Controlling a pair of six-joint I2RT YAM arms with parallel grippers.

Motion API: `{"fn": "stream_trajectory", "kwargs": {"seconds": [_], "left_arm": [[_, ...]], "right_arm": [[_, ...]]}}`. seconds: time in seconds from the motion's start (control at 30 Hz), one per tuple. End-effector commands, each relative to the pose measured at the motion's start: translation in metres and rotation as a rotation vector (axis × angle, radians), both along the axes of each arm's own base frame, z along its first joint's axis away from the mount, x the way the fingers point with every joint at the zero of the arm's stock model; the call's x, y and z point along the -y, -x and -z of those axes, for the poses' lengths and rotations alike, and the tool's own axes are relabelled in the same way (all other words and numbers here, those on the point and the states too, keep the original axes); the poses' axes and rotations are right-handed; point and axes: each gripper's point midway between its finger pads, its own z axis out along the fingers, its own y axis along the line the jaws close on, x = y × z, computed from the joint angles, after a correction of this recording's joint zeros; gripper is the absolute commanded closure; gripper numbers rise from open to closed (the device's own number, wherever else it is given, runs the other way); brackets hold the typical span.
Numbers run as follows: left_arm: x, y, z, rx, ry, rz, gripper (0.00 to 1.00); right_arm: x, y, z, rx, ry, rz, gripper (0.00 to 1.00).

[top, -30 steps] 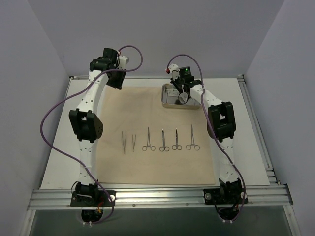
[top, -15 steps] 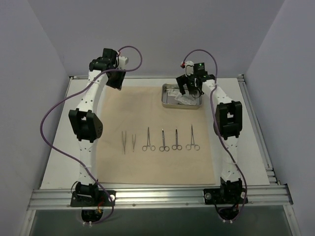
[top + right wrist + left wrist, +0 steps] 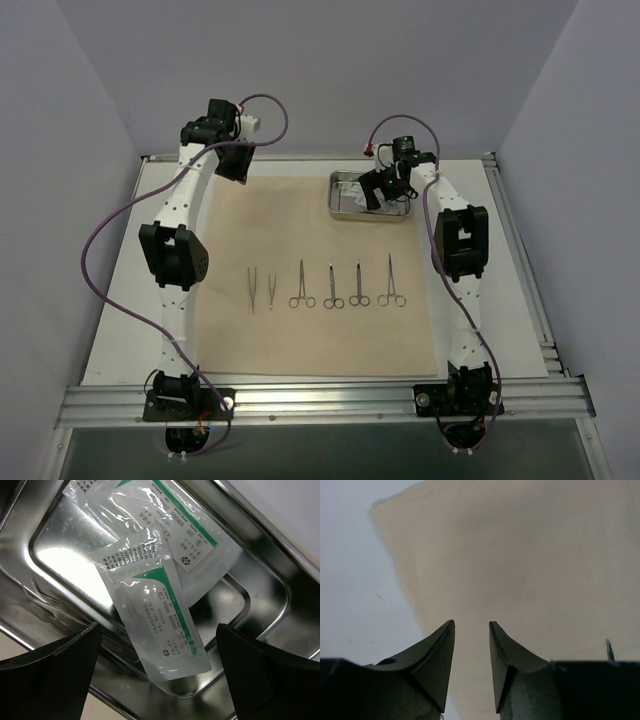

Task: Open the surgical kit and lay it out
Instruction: Pick up the medical item from the container.

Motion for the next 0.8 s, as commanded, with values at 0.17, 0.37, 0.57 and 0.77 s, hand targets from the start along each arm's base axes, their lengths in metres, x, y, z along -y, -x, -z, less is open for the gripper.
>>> {"fn": "stream_trajectory", "kwargs": {"seconds": [0.17,0.37,0.57,0.77], "left_arm": [[0.001,-0.005,-0.02,0.057,0.028,0.0,0.57],[-0.001,-0.005,-0.02,0.058,0.021,-0.004,0.57],[-0.001,-0.004,-0.017,0.051,0.017,-0.004,0.57],[-0.001,-0.005,-0.017,0.052,0.019,-0.007,0.57]], "right_arm": [[0.01,-0.012,-0.042,0.127,0.103,0.025,0.05],[0.002,0.013,0.013,-0.059,0.069,-0.048,0.05],[-0.007,0.026,0.04,-0.139,0.023,-0.071,0.07],[0.007,0.033,0.05,-0.158,0.108,-0.066,0.26]]}}
